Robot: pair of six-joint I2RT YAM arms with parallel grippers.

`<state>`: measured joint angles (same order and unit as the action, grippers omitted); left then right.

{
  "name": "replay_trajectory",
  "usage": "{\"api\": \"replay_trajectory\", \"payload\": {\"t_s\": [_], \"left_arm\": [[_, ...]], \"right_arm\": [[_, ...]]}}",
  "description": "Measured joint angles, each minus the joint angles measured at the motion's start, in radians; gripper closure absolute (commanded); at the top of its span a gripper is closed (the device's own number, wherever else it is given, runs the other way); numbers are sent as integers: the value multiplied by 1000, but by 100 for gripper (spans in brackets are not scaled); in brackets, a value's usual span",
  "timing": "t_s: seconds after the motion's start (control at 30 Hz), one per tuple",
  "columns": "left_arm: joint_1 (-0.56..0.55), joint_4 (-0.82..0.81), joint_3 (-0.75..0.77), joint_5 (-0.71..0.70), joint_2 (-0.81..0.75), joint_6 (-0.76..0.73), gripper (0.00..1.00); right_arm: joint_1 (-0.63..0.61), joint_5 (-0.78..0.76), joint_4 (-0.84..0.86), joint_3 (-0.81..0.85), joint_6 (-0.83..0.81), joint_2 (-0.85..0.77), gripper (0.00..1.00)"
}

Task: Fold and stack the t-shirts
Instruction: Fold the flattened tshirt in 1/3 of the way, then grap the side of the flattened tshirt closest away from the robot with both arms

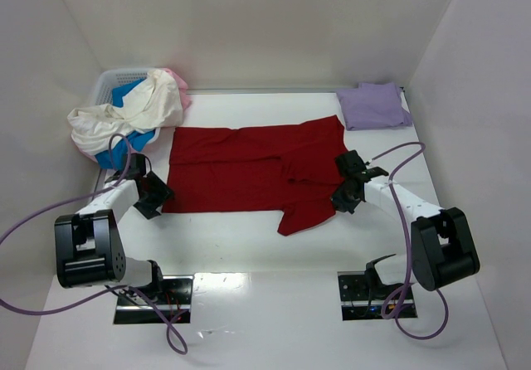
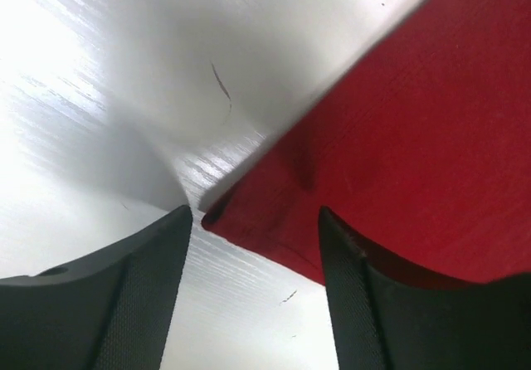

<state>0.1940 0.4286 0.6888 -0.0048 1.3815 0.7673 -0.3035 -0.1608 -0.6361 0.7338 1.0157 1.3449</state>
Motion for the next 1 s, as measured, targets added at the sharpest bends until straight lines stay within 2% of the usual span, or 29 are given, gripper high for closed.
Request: {"api": "replay_trajectory", "payload": {"t_s": [0.03, 0.13, 0.17, 0.23, 0.27, 0.33, 0.63, 0.8, 1.0], "left_arm": [[0, -3, 0, 0, 2, 2, 44], [0, -6, -3, 0, 7, 2, 59], [0, -6, -4, 1, 8, 3, 70], [0, -7, -4, 0, 8, 6, 78], [0, -7, -4, -1, 8, 5, 90], [0, -8, -4, -2, 8, 6, 100], [0, 29, 21, -5, -20, -5, 100], [0, 51, 142, 10, -39, -36, 100], [0, 30, 266, 30, -38, -82, 100]], "right_arm": [[0, 0, 0, 0, 2, 0, 92], [0, 0, 0, -1, 4, -6, 92], [0, 0, 0, -1, 5, -10, 92], [0, 0, 0, -1, 6, -14, 92], [0, 0, 0, -1, 6, -15, 92], [0, 0, 0, -1, 8, -15, 92], [22, -1, -2, 0, -1, -60, 94], [86, 1, -4, 43, -31, -92, 97], [95, 16, 16, 148, -64, -90, 97]]}}
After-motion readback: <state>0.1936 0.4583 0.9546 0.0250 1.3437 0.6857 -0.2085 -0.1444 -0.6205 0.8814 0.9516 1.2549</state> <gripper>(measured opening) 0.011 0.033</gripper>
